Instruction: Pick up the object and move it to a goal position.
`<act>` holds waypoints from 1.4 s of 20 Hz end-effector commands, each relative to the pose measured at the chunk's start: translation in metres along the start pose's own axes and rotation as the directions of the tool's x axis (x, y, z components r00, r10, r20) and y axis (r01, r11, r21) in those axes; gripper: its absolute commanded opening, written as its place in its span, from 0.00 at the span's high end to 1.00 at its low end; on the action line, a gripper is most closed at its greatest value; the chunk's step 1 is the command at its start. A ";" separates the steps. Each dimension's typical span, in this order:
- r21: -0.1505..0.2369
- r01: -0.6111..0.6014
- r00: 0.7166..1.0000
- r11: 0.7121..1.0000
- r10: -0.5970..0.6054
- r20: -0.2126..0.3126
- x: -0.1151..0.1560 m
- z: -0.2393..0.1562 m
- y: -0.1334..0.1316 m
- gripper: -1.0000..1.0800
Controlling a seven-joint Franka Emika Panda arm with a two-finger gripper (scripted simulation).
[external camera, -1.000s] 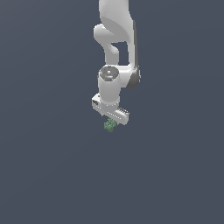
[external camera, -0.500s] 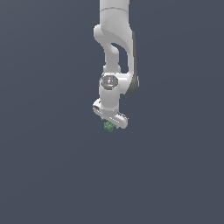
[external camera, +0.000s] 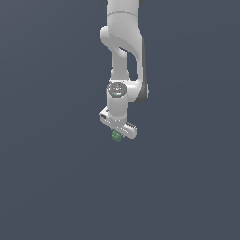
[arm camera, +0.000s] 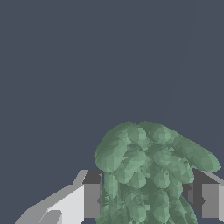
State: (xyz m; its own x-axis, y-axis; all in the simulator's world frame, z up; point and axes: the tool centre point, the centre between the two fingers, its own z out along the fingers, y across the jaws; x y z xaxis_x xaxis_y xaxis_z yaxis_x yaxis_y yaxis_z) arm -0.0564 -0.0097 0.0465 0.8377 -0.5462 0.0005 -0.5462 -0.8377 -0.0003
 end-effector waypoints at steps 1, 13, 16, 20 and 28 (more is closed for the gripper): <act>-0.001 0.000 1.000 1.000 0.000 0.001 0.000 0.001 0.000 1.00; 0.000 0.000 1.000 1.000 0.000 0.000 -0.004 -0.017 -0.005 1.00; 0.000 0.000 1.000 1.000 0.000 0.000 -0.009 -0.032 -0.009 1.00; 0.000 -0.001 1.000 1.000 0.001 0.000 -0.016 -0.061 -0.016 1.00; -0.001 -0.001 1.000 1.000 0.001 -0.001 -0.035 -0.140 -0.037 1.00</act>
State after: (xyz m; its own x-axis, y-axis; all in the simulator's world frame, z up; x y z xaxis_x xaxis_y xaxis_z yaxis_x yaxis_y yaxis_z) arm -0.0644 0.0352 0.1708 0.8373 -0.5468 0.0009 -0.5468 -0.8373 0.0001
